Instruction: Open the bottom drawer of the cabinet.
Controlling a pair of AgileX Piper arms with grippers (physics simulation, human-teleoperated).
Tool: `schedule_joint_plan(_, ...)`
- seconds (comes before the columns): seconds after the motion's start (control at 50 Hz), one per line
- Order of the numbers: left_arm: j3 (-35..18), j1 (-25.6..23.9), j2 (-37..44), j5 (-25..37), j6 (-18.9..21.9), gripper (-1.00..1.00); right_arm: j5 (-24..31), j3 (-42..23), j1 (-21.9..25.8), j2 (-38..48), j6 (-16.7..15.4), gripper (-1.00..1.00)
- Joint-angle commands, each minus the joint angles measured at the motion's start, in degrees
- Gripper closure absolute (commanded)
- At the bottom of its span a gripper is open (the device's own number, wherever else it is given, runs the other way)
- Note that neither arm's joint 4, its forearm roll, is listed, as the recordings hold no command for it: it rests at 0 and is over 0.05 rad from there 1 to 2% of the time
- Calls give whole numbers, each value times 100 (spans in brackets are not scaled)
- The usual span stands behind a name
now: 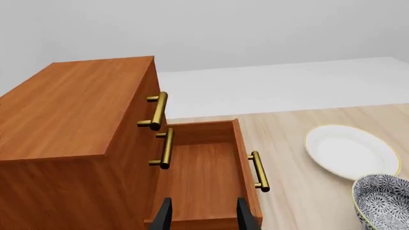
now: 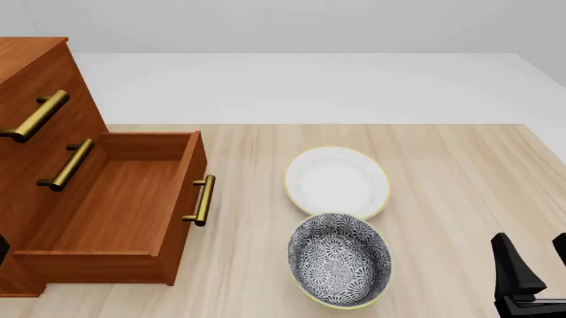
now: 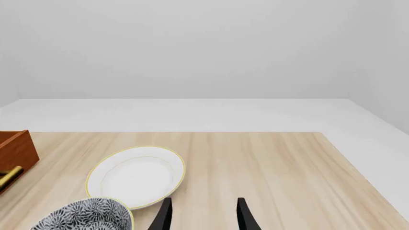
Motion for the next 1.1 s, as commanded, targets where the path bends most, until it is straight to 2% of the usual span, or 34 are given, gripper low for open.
schedule_joint_plan(0.02, 33, 24, 0, 18, 34, -100, 0, 0, 0, 0, 0, -100)
schedule_joint_plan(0.26, 170, -89, 0, 13, 142, -100, 0, 0, -1, 0, 0, -100)
schedule_joint_plan(0.34, 87, -79, 0, 21, 39, -100, 0, 0, -1, -1, 1, -100)
schedule_joint_plan(0.64, -46, -297, 0, 100, 90, -100, 0, 0, 1, 1, 1, -100)
schedule_joint_plan(1.1, 206, -580, 0, 31, 186, -100, 0, 0, 0, 1, 1, -100)
